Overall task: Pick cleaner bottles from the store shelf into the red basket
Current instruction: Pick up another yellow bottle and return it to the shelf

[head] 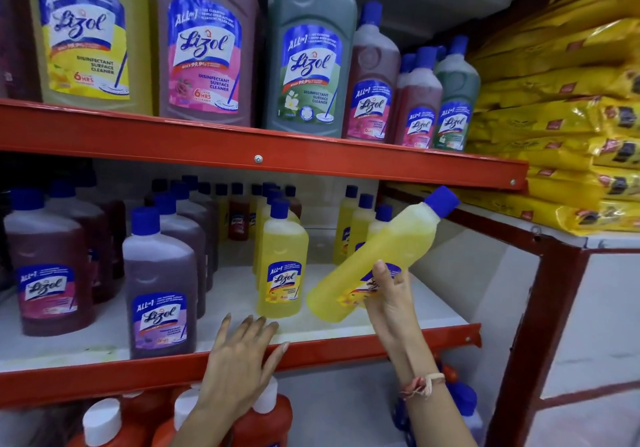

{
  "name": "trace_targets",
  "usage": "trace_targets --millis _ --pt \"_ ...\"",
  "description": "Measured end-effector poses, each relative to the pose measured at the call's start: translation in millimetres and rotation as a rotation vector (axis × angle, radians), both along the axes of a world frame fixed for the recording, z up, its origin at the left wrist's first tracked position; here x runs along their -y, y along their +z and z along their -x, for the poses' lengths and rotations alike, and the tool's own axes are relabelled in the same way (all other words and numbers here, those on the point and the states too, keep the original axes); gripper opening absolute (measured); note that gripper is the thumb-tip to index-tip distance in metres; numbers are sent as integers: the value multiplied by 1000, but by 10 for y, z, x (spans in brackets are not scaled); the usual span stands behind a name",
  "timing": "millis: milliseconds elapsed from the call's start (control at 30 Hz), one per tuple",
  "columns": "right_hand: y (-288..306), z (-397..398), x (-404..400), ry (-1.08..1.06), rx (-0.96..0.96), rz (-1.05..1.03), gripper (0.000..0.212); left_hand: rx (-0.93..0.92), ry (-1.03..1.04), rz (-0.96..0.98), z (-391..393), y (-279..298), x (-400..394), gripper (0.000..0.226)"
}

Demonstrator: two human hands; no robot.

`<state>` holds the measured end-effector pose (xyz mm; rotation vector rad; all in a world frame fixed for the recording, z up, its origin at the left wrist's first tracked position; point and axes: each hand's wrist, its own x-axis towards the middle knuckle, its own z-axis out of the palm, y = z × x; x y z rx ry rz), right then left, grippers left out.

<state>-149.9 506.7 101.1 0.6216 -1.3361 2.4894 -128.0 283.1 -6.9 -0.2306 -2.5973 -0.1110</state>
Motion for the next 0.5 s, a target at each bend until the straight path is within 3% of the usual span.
trace_targets --millis 100,200,333,500 --pt "-53 60 -65 95 6 22 110 0 -2 -1 2 2 -7 65" --pt "-86 129 -198 96 14 -54 105 15 -4 0 -9 10 -15 65" --pt "-56 225 -449 3 16 -273 85 31 4 -3 -9 -3 -13 64" --pt "-78 419 -738 -143 108 -422 99 14 -4 -11 2 -6 -9 61"
